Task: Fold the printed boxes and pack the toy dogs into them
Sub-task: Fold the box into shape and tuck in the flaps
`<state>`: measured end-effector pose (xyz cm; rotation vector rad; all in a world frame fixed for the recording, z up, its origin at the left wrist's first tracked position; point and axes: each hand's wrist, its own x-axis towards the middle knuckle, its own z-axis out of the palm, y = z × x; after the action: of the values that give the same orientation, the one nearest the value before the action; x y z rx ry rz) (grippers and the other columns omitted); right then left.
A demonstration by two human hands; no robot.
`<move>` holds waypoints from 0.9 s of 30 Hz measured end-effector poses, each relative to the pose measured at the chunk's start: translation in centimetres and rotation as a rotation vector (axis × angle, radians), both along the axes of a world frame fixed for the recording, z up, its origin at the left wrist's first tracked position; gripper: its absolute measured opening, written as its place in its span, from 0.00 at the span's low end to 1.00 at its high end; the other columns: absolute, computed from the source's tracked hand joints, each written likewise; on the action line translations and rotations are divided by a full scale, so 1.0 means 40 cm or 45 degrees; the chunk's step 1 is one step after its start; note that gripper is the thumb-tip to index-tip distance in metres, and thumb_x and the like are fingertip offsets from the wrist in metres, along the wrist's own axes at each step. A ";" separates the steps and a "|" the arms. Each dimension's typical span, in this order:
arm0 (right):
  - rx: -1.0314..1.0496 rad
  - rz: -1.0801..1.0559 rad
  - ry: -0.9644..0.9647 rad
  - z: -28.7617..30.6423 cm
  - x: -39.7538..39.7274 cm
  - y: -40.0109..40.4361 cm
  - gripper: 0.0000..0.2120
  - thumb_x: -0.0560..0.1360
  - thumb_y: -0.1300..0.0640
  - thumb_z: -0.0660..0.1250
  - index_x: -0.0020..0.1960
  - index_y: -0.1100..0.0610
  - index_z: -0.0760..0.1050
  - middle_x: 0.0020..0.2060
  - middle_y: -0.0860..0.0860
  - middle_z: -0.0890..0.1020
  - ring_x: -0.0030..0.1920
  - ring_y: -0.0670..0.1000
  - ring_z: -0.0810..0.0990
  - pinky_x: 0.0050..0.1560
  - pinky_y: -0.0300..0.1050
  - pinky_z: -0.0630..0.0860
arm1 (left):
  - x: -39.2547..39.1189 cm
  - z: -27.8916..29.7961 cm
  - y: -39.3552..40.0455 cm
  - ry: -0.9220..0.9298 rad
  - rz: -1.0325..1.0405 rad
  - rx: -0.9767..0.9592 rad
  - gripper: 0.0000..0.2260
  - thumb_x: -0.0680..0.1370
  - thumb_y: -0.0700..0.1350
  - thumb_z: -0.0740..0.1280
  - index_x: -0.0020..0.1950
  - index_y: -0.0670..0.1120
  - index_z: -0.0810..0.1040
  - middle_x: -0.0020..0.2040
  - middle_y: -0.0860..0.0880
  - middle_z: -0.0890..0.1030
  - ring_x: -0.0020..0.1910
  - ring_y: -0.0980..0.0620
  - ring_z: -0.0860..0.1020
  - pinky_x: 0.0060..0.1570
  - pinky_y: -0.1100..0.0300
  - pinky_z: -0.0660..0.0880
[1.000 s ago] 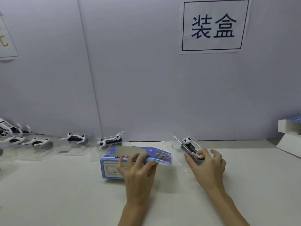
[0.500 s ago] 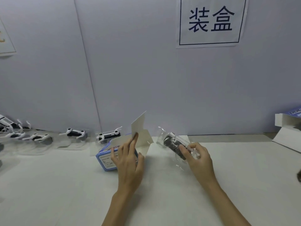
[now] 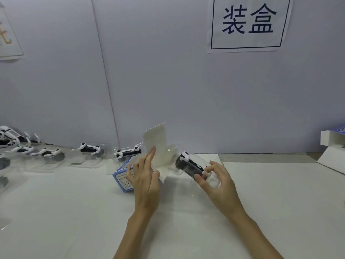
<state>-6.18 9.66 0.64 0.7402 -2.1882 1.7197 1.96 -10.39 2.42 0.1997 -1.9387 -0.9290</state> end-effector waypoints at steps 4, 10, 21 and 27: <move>0.199 -0.054 0.129 -0.009 -0.004 0.011 0.15 0.68 0.38 0.77 0.48 0.41 0.75 0.69 0.41 0.72 0.75 0.41 0.62 0.68 0.41 0.62 | 0.001 -0.003 0.007 -0.027 0.003 -0.046 0.30 0.74 0.41 0.57 0.77 0.56 0.71 0.65 0.68 0.70 0.67 0.70 0.65 0.79 0.47 0.44; 0.290 0.004 0.279 0.007 0.004 0.021 0.23 0.71 0.39 0.76 0.61 0.38 0.70 0.65 0.29 0.69 0.76 0.40 0.61 0.70 0.37 0.62 | 0.000 -0.018 0.013 -0.085 -0.019 -0.194 0.31 0.74 0.48 0.53 0.78 0.55 0.69 0.64 0.62 0.74 0.66 0.64 0.68 0.79 0.48 0.43; 0.542 -0.044 0.365 0.036 0.003 0.053 0.16 0.70 0.32 0.66 0.44 0.44 0.81 0.77 0.47 0.66 0.78 0.49 0.56 0.74 0.47 0.56 | 0.004 -0.023 0.015 -0.032 -0.038 -0.343 0.29 0.75 0.46 0.54 0.77 0.54 0.72 0.67 0.68 0.70 0.66 0.68 0.67 0.77 0.40 0.52; 0.728 -0.056 0.361 0.034 -0.011 0.060 0.20 0.69 0.29 0.62 0.39 0.45 0.81 0.71 0.45 0.70 0.75 0.50 0.59 0.68 0.38 0.52 | 0.004 -0.030 0.006 -0.053 -0.048 -0.523 0.27 0.76 0.46 0.58 0.75 0.51 0.75 0.70 0.63 0.73 0.66 0.61 0.71 0.74 0.45 0.57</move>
<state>-6.63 12.08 1.99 0.9801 -2.4687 0.8861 2.14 -10.15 1.21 -0.0570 -2.1304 -0.5354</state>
